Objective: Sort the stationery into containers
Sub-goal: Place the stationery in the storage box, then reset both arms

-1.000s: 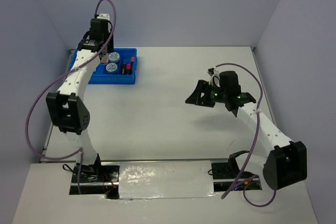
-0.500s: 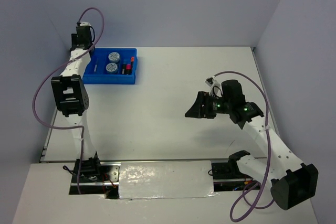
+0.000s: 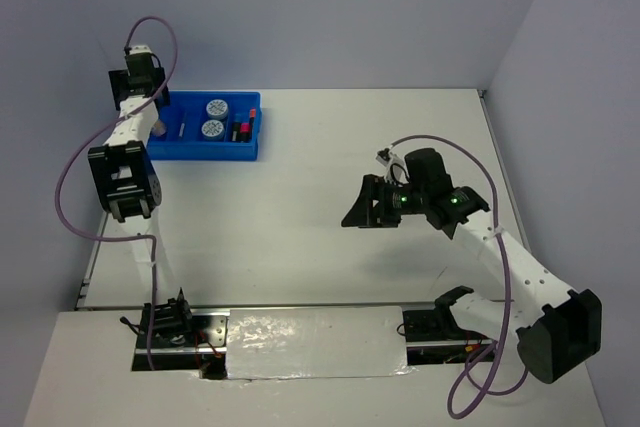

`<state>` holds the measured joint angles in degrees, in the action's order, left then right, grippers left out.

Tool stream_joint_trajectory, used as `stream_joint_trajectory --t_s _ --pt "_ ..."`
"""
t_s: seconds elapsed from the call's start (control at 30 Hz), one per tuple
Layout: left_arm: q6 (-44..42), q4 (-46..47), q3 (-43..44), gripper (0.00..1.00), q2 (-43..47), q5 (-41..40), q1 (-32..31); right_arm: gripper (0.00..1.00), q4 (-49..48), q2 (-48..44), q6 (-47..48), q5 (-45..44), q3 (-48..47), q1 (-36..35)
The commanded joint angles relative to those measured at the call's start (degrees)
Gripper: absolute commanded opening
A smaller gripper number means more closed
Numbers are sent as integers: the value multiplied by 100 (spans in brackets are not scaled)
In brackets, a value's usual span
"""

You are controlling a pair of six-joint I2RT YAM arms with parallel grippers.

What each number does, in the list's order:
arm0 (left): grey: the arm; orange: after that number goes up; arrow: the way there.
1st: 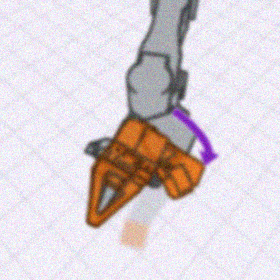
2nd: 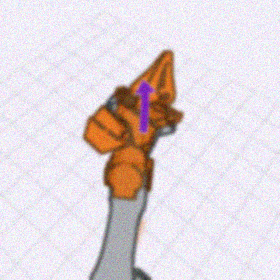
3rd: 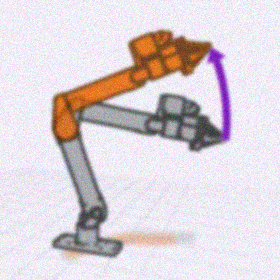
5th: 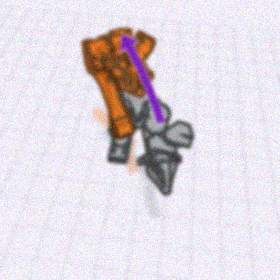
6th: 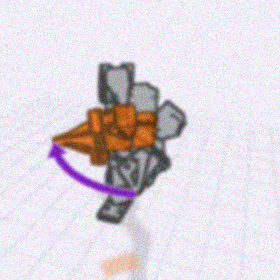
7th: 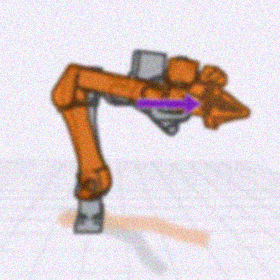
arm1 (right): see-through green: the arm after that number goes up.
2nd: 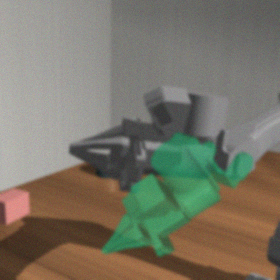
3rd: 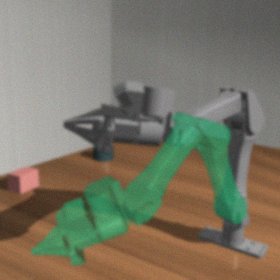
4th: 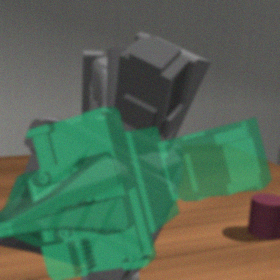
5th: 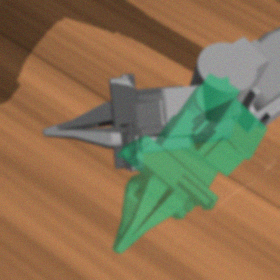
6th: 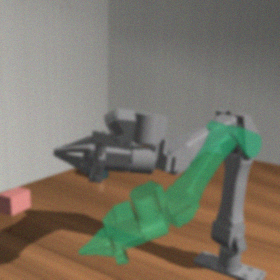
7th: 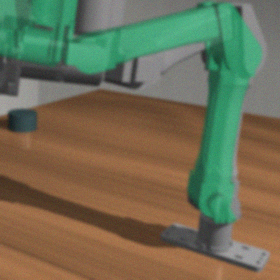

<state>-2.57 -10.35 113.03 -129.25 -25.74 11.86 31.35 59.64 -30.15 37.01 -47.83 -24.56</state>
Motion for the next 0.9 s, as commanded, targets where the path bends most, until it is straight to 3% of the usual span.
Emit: stream_joint_trajectory --t_s 0.0,0.13,0.3,0.37,0.43,0.53,0.63,0.8,0.87 --pt "564 104 351 99 49 60 115 73 -51 -66 -79 -220 -525 -172" --pt "1081 -510 404 100 531 253 115 74 484 -75 237 -711 -1016 -181" --pt "1531 -2247 290 99 1963 859 -43 75 1538 48 931 -1863 -2158 -172" --pt "1436 -2689 -122 99 2797 912 -218 80 1846 -4 1020 -2294 -2572 -164" --pt "1347 -2631 -874 99 3760 921 -271 88 1927 -109 1064 -2427 -2739 -155" --pt "1399 -2681 -1546 99 4538 641 -245 90 1918 -364 1143 -2077 -2627 -155" --pt "1776 -3715 -1250 99 4689 866 -237 90 2058 -611 1003 -2066 -2547 -164" --pt "2172 -3711 -2161 99 6251 1720 -342 92 2646 -1156 1125 -2821 -3055 -155" --pt "2365 -4078 -2486 99 6876 1230 -780 95 3119 -1226 1239 -3137 -3617 -163"
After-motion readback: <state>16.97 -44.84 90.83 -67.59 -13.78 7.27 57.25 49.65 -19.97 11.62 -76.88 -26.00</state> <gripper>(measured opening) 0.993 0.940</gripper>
